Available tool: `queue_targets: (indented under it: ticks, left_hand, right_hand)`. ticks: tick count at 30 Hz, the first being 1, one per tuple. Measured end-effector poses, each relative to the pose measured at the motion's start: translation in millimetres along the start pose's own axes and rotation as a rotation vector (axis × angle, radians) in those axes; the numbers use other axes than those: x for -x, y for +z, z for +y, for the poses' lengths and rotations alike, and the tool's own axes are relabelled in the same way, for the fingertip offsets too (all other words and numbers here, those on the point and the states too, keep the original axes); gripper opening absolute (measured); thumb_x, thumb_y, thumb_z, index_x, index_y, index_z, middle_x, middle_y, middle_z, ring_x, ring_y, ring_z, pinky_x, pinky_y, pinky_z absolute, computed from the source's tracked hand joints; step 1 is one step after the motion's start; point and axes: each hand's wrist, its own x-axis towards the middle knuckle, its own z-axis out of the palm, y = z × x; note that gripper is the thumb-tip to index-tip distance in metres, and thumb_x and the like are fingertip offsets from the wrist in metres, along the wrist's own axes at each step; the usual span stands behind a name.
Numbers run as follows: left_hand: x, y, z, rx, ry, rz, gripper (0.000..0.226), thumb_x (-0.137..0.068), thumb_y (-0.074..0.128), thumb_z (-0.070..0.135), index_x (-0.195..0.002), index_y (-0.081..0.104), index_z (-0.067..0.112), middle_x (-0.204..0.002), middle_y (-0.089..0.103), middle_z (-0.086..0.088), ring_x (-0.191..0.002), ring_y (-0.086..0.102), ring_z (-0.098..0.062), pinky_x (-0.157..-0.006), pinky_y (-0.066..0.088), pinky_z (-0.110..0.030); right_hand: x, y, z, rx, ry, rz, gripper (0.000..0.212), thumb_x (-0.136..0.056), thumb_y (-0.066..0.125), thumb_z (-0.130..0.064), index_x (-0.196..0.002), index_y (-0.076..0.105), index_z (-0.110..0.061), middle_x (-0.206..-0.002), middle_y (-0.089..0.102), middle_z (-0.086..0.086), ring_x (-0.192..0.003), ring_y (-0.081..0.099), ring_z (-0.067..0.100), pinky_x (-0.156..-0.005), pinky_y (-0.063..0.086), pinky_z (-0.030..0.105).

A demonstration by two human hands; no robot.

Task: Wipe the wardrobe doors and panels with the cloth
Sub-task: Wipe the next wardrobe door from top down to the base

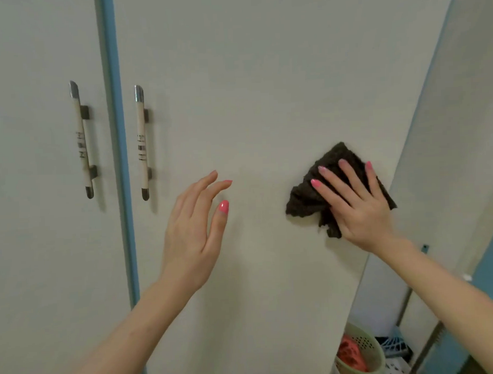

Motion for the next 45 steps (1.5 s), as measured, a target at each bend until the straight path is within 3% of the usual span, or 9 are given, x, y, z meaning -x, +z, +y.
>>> queue_targets:
  ticks: [7,12,16,25,31,35,38,42,45]
  left_hand:
    - [22.9,30.6,-43.9,-0.170,0.257,0.140,0.037,-0.095,0.033,0.035,-0.125,0.052,0.025,-0.138,0.046,0.006,-0.131,0.035,-0.011,-0.108,0.024,-0.027]
    - [75.3,55.5,-71.2,-0.281,0.251,0.274,0.040,-0.093,0.032,0.040,-0.125,0.050,0.026,-0.140,0.045,0.001,-0.133,0.035,-0.017,-0.107,0.027,-0.047]
    - [119.0,55.9,-84.4,-0.244,0.243,0.323,0.040,-0.091,0.032,0.042,-0.126,0.048,0.028,-0.141,0.043,0.002,-0.132,0.033,-0.017,-0.109,0.024,-0.041]
    - [135.1,40.3,-105.8,-0.298,0.259,0.314,0.041,-0.091,0.031,0.045,-0.126,0.047,0.032,-0.139,0.044,0.007,-0.131,0.032,-0.010,-0.102,0.017,-0.019]
    - [160.1,40.5,-112.2,-0.221,0.237,0.330,0.040,-0.090,0.029,0.048,-0.126,0.045,0.038,-0.136,0.037,0.020,-0.131,0.029,-0.002,-0.101,0.019,-0.023]
    - [166.1,39.1,-115.4,-0.215,0.235,0.293,0.040,-0.089,0.028,0.050,-0.125,0.043,0.040,-0.135,0.034,0.023,-0.128,0.025,0.005,-0.100,0.018,-0.021]
    - [166.8,29.0,-118.1,-0.156,0.204,0.327,0.041,-0.088,0.028,0.050,-0.125,0.044,0.040,-0.133,0.033,0.023,-0.124,0.024,0.008,-0.101,0.021,-0.024]
    - [183.3,18.5,-130.7,-0.162,0.182,0.365,0.039,-0.089,0.030,0.048,-0.124,0.045,0.039,-0.132,0.036,0.021,-0.124,0.028,0.005,-0.102,0.023,-0.026]
    - [192.9,11.1,-142.7,-0.204,0.149,0.372,0.039,-0.089,0.032,0.048,-0.124,0.045,0.038,-0.133,0.040,0.018,-0.126,0.033,-0.002,-0.102,0.023,-0.024]
  right_hand:
    - [94.7,44.5,-71.1,-0.122,-0.036,0.048,0.045,-0.097,0.047,-0.030,-0.140,0.042,-0.020,-0.152,0.036,0.003,-0.143,0.028,0.035,-0.115,0.018,0.060]
    - [167.5,68.8,-111.5,-0.094,-0.124,0.005,0.042,-0.101,0.042,-0.033,-0.141,0.041,-0.022,-0.151,0.037,0.002,-0.143,0.030,0.031,-0.116,0.021,0.056]
    - [153.7,65.3,-89.7,-0.023,-0.166,0.011,0.039,-0.105,0.034,-0.031,-0.142,0.038,-0.020,-0.149,0.040,0.003,-0.142,0.031,0.030,-0.117,0.023,0.052]
    - [58.9,65.8,-76.0,-0.049,0.594,0.316,0.055,-0.098,0.024,-0.046,-0.149,0.030,-0.026,-0.157,0.028,-0.004,-0.148,0.012,0.021,-0.119,0.007,0.047]
    - [134.7,105.1,-180.7,0.040,0.001,0.161,0.046,-0.103,0.028,-0.041,-0.146,0.034,-0.026,-0.152,0.037,0.002,-0.145,0.024,0.030,-0.117,0.016,0.053]
    - [99.4,82.3,-145.4,0.107,-0.397,-0.026,0.042,-0.104,0.024,-0.039,-0.143,0.037,-0.029,-0.151,0.037,-0.005,-0.143,0.028,0.024,-0.116,0.019,0.046]
    - [39.4,70.2,-116.7,0.113,-0.245,0.043,0.046,-0.102,0.022,-0.044,-0.144,0.034,-0.032,-0.151,0.034,-0.008,-0.143,0.026,0.020,-0.115,0.015,0.042]
    - [-19.9,84.4,-173.1,-0.046,0.444,0.299,0.053,-0.097,0.029,-0.041,-0.148,0.033,-0.024,-0.156,0.031,0.001,-0.146,0.019,0.029,-0.117,0.015,0.058]
    - [-20.5,116.9,-261.6,0.013,0.103,0.296,0.050,-0.097,0.042,-0.034,-0.145,0.040,-0.019,-0.152,0.039,0.006,-0.143,0.028,0.036,-0.112,0.024,0.061]
